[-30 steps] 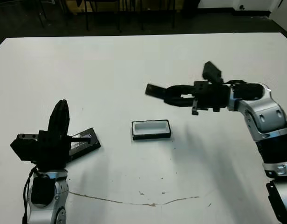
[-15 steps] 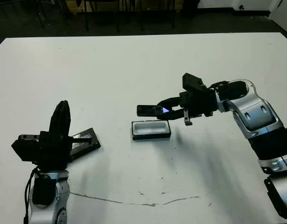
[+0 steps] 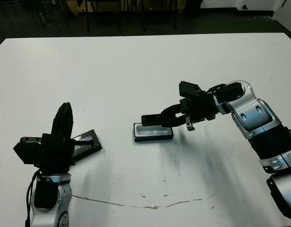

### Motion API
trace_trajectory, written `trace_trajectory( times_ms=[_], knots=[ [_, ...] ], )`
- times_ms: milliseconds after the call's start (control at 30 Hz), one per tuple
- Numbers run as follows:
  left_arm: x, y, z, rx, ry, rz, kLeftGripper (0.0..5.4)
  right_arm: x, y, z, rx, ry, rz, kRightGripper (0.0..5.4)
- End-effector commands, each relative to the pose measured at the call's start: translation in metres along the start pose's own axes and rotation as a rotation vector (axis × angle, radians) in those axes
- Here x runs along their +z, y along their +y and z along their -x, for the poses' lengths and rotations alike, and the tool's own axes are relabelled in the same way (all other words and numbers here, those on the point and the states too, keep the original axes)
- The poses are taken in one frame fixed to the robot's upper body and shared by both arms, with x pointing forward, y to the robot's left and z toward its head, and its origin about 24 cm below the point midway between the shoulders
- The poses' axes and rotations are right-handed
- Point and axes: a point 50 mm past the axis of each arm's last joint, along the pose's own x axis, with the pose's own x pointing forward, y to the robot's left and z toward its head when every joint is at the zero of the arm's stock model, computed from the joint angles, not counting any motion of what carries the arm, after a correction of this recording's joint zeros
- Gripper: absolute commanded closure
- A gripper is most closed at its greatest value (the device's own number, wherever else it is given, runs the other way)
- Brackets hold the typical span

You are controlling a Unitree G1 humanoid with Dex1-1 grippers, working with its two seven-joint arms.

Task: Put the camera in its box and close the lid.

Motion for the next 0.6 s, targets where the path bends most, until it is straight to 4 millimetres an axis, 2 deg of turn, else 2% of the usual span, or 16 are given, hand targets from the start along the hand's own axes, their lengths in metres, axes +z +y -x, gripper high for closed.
trace_trajectory(
  times_ms=[33,400,600],
  knots=[
    [-0.007,0.002,0.005,0.013,0.041,-0.009,5.4,-0.001,0.0,0.001,0.009,0.022,0.037,4.71],
    [-0.008,0.001,0.005,0.018,0.042,-0.003,5.4,-0.005,0.007,-0.007,0.084,0.036,0.007,4.71],
    [-0.009,0.001,0.005,0.018,0.041,0.005,5.4,-0.007,0.01,-0.011,0.064,0.047,0.065,4.71]
  ],
)
